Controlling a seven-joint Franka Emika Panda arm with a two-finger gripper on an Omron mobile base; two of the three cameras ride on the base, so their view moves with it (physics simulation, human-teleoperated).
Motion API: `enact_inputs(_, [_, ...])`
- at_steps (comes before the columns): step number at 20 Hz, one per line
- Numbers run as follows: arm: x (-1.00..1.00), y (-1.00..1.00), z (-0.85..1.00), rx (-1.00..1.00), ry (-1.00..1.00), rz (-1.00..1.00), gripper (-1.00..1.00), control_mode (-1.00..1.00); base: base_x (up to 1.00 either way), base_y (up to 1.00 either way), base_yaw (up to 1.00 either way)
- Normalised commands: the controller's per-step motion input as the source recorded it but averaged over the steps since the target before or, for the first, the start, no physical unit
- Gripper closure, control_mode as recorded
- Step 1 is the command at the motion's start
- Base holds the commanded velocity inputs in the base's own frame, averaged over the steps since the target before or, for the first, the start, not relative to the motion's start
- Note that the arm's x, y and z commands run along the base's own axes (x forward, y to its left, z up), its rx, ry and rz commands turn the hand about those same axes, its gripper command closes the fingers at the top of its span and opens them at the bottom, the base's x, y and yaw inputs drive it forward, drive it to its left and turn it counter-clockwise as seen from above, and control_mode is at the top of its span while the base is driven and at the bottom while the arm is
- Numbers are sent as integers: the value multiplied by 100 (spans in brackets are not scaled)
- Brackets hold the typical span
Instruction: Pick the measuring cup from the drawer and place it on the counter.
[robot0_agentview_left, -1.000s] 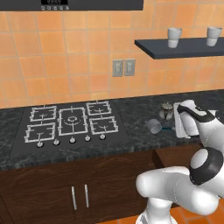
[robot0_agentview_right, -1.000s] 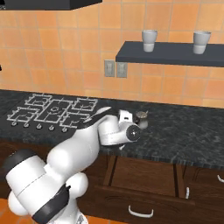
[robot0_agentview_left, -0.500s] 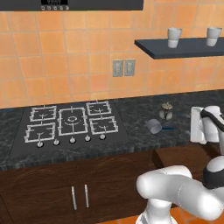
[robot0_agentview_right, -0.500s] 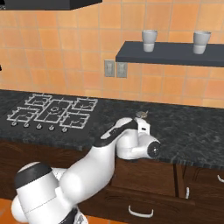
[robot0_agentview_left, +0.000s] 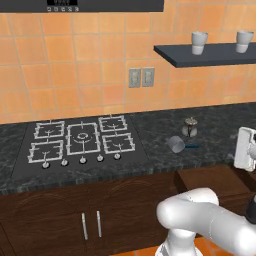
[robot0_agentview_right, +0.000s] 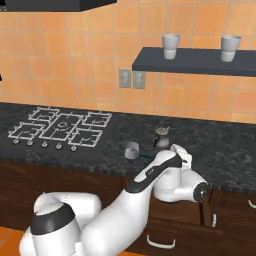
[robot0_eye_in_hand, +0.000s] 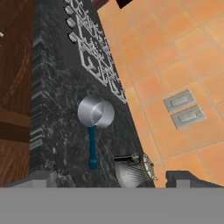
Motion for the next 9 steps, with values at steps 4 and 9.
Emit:
enact_inputs(4, [-8,-11,0,-1,0,0,-100,-100,0,0,0])
enact_inputs(9, [-39,-6,10,-5,-6,7,-100,-100,0,0,0])
